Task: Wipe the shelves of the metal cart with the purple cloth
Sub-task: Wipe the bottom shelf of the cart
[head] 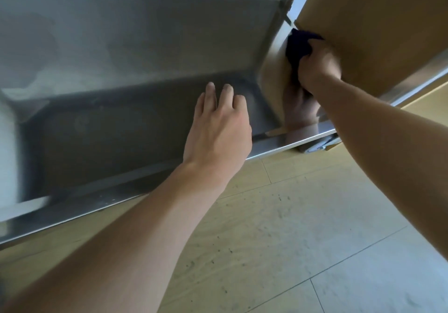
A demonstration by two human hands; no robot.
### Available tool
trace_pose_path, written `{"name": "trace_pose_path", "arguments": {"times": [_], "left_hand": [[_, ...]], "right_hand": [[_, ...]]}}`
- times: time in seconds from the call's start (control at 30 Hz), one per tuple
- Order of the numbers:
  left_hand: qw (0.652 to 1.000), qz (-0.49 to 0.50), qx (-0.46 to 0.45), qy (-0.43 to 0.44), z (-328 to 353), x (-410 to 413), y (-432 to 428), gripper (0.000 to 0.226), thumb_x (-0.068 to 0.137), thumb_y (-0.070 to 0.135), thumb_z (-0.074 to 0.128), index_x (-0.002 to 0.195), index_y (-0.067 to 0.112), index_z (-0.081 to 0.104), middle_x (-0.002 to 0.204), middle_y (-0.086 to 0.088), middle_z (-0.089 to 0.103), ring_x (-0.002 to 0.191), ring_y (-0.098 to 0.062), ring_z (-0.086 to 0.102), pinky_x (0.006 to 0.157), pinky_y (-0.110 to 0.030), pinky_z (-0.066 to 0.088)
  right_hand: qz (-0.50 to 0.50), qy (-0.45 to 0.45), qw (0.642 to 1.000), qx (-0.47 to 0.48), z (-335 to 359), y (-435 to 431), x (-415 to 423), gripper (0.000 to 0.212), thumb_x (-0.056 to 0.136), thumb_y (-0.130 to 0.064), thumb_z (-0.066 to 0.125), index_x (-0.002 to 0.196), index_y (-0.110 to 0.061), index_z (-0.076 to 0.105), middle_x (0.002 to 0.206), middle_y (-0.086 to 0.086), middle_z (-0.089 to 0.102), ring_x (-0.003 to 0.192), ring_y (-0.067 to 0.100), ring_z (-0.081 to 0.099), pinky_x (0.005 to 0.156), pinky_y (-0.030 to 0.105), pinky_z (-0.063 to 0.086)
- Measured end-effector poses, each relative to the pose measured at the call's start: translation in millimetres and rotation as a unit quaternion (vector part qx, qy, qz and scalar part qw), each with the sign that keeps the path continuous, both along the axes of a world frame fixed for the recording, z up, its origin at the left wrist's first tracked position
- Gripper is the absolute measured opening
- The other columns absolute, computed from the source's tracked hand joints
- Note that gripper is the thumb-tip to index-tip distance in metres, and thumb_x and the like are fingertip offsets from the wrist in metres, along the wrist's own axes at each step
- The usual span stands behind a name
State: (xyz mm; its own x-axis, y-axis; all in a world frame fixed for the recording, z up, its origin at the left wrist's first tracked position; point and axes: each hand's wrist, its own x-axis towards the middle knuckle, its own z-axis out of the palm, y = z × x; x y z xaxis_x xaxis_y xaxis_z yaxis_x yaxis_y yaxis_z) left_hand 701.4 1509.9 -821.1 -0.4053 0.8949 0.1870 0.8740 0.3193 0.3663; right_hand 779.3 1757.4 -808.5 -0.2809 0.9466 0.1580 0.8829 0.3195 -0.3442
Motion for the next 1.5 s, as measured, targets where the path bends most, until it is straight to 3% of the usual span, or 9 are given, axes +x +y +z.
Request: {"name": "trace_pose_path", "arguments": {"times": [0.1, 0.23, 0.33, 0.5, 0.77, 1.13, 1.27, 1.4, 1.5], "left_hand": [[1.0, 0.005, -0.004, -0.004, -0.9, 1.6, 0.8, 0.037, 0.094, 0.009, 0.042, 0.13, 0.002, 0.048, 0.148, -0.016, 0.037, 0.142, -0.04, 0.024, 0.118, -0.046, 0.022], [1.0, 0.004, 0.005, -0.011, -1.4, -0.9, 0.8, 0.037, 0.094, 0.015, 0.042, 0.128, 0.003, 0.049, 0.147, -0.016, 0.039, 0.142, -0.04, 0.026, 0.117, -0.047, 0.023], [1.0, -0.004, 0.018, -0.019, -0.8, -4.6, -1.6, 0.04, 0.094, 0.021, 0.042, 0.13, 0.005, 0.05, 0.147, -0.013, 0.041, 0.142, -0.035, 0.028, 0.117, -0.044, 0.025], [0.999, -0.005, 0.037, -0.03, -4.3, -12.2, -3.1, 0.038, 0.095, 0.02, 0.042, 0.129, 0.005, 0.053, 0.145, -0.01, 0.045, 0.141, -0.03, 0.032, 0.117, -0.039, 0.028], [0.999, 0.007, 0.036, -0.037, -6.2, -7.7, -1.0, 0.032, 0.093, 0.016, 0.042, 0.119, 0.003, 0.056, 0.141, -0.012, 0.047, 0.139, -0.034, 0.033, 0.114, -0.043, 0.03], [0.996, 0.008, 0.063, -0.058, -9.4, -5.8, 3.1, 0.028, 0.092, 0.01, 0.045, 0.116, 0.004, 0.057, 0.136, -0.012, 0.051, 0.137, -0.034, 0.036, 0.114, -0.043, 0.03], [0.975, 0.048, 0.145, -0.163, 6.2, -15.1, -5.7, 0.031, 0.09, 0.003, 0.044, 0.115, 0.009, 0.062, 0.113, -0.003, 0.062, 0.104, -0.018, 0.058, 0.088, -0.023, 0.043], [0.981, 0.066, 0.154, -0.101, 14.0, -36.0, -39.5, 0.033, 0.086, 0.004, 0.045, 0.112, 0.011, 0.064, 0.117, 0.001, 0.063, 0.101, -0.022, 0.061, 0.089, -0.038, 0.048], [0.982, 0.132, 0.127, -0.046, 8.7, -70.0, -78.2, 0.03, 0.086, 0.009, 0.047, 0.109, 0.013, 0.066, 0.119, -0.002, 0.062, 0.104, -0.027, 0.061, 0.091, -0.043, 0.048]], "right_hand": [[0.015, 0.002, 1.0, -0.003, -0.9, -10.1, -21.4, 0.044, 0.088, -0.02, 0.04, 0.128, -0.015, 0.058, 0.136, 0.011, 0.056, 0.127, 0.035, 0.049, 0.104, 0.039, 0.043], [0.165, -0.002, 0.986, 0.022, -7.6, -43.1, -68.7, 0.051, 0.092, -0.019, 0.041, 0.142, -0.019, 0.048, 0.148, 0.002, 0.047, 0.136, 0.027, 0.042, 0.109, 0.037, 0.039], [0.208, 0.001, 0.978, 0.038, -10.1, -50.6, -78.3, 0.05, 0.097, -0.019, 0.04, 0.146, -0.02, 0.044, 0.152, 0.0, 0.043, 0.139, 0.025, 0.038, 0.114, 0.04, 0.034], [0.132, -0.01, 0.991, 0.017, -7.4, -29.9, -37.2, 0.051, 0.095, -0.021, 0.041, 0.146, -0.021, 0.043, 0.152, 0.002, 0.041, 0.139, 0.027, 0.039, 0.112, 0.041, 0.036], [-0.019, -0.036, 0.999, 0.023, -2.9, -39.2, 71.1, 0.05, 0.097, -0.017, 0.037, 0.147, -0.02, 0.04, 0.154, 0.004, 0.036, 0.139, 0.033, 0.032, 0.113, 0.044, 0.031], [0.042, 0.003, 0.998, 0.056, -7.5, -116.4, 54.9, 0.047, 0.095, -0.017, 0.046, 0.142, -0.015, 0.049, 0.146, 0.006, 0.048, 0.133, 0.033, 0.041, 0.114, 0.039, 0.032], [0.065, -0.002, 0.997, 0.05, -2.0, -150.1, 31.6, 0.046, 0.097, -0.015, 0.047, 0.143, -0.015, 0.048, 0.148, 0.005, 0.047, 0.137, 0.03, 0.038, 0.115, 0.04, 0.032], [0.083, -0.008, 0.996, 0.032, 4.7, -164.9, 5.4, 0.047, 0.096, -0.012, 0.047, 0.143, -0.014, 0.046, 0.149, 0.007, 0.045, 0.14, 0.03, 0.034, 0.117, 0.04, 0.028], [0.115, -0.012, 0.993, 0.024, 5.8, -178.2, -22.1, 0.047, 0.097, -0.012, 0.046, 0.143, -0.012, 0.045, 0.149, 0.008, 0.044, 0.141, 0.031, 0.031, 0.118, 0.038, 0.025]]}}
